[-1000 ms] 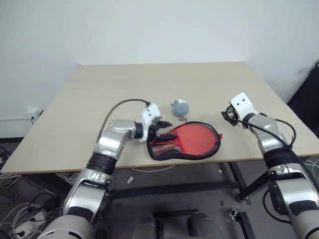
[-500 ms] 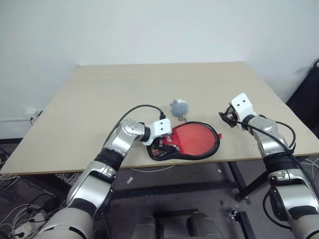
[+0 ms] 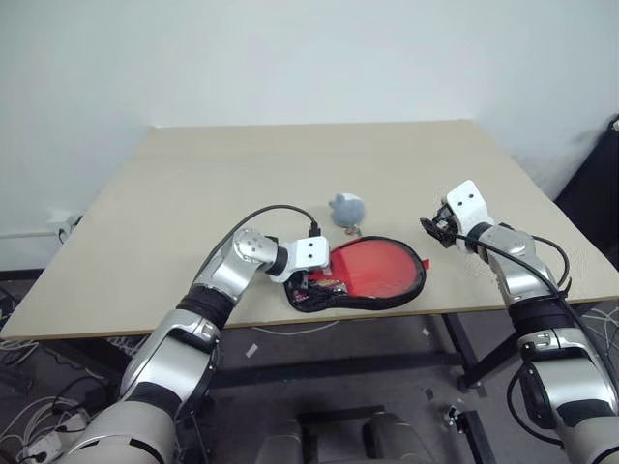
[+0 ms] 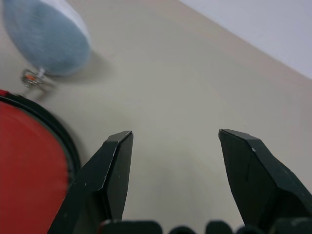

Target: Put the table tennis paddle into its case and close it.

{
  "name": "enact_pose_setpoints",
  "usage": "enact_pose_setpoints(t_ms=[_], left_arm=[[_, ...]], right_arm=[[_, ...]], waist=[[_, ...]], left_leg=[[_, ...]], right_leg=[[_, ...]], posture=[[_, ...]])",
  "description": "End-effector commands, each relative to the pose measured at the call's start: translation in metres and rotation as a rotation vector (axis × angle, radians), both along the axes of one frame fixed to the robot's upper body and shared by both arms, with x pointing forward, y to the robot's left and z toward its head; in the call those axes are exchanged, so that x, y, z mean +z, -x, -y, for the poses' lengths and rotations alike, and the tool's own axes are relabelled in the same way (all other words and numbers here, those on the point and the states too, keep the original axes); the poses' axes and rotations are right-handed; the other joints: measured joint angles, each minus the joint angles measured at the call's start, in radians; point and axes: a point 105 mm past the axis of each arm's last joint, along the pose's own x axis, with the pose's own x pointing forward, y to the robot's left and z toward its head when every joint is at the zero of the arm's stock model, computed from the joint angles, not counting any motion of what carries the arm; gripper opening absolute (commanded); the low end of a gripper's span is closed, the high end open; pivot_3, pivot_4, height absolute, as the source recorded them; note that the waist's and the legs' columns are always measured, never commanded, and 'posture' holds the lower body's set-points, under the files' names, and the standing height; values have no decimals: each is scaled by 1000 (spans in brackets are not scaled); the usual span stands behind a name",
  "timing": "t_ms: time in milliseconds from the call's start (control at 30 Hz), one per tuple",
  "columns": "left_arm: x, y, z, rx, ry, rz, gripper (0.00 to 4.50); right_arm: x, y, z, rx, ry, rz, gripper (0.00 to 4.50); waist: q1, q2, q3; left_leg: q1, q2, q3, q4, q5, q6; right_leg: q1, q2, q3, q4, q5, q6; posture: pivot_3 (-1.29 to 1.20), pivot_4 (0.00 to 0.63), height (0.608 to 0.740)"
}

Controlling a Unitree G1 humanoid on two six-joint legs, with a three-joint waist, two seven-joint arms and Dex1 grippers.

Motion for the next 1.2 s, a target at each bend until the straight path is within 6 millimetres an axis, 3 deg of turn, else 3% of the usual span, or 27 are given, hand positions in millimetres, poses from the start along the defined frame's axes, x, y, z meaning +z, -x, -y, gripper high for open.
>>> enact_pose_setpoints(t_ms=[33, 267, 467, 633, 733, 933, 967, 1100, 1200], left_arm=[[-13, 0, -12, 49, -55, -52, 3297], [-6, -2, -14, 78, -5, -57, 3297], [52, 0, -1, 122, 356, -196, 3297], [64, -5, -16, 181, 400, -62, 3297], [58, -1, -31, 163, 334, 81, 3297], [55, 13, -46, 143, 315, 59, 4493], [55, 13, -48, 153, 315, 57, 4493], [41, 12, -69, 390, 376, -234, 4493], [28, 27, -71, 445, 381, -425, 4493]], right_arm=[[30, -4, -18, 65, -77, 53, 3041], [15, 5, -36, 156, -46, -21, 3041], [6, 6, -23, 117, -26, -66, 3041], [5, 5, -20, 101, -25, -66, 3041], [2, 6, -19, 99, -21, -70, 3041], [-2, 6, -18, 89, -15, -75, 3041], [-2, 6, -18, 88, -16, -75, 3041], [-4, 7, -21, 83, -31, -71, 3041], [-7, 8, -22, 77, -36, -72, 3041]], waist=[[0, 0, 0], [0, 0, 0], [0, 0, 0], [0, 0, 0], [-1, 0, 0], [5, 0, 0], [7, 0, 0], [6, 0, 0], [0, 0, 0]], left_leg=[[0, 0, 0, 0, 0, 0], [0, 0, 0, 0, 0, 0], [-4, 0, -1, 0, 0, 0], [-5, 0, -1, 0, -1, 0], [-4, 1, -1, -1, -1, 0], [-3, 0, -1, 0, 0, 0], [-3, 0, -1, 0, 0, 0], [-3, 0, 0, 1, -1, 0], [-3, 1, -2, 0, 0, 0]], right_leg=[[0, 0, 0, 0, 0, 0], [0, 0, 0, 0, 0, 0], [-3, 0, -1, 0, 0, 0], [-3, 0, -1, -2, 0, 1], [-3, 0, -1, -1, 0, 0], [-2, -1, -2, -1, 0, 0], [-2, -1, -2, -1, 0, 0], [-2, -1, -1, -1, 0, 0], [-2, 0, -2, -1, 0, 0]], posture=[[0, 0, 740], [0, 0, 740], [0, 0, 740], [0, 0, 740], [0, 0, 740], [0, 0, 740], [0, 0, 740], [0, 0, 740], [0, 0, 740]])
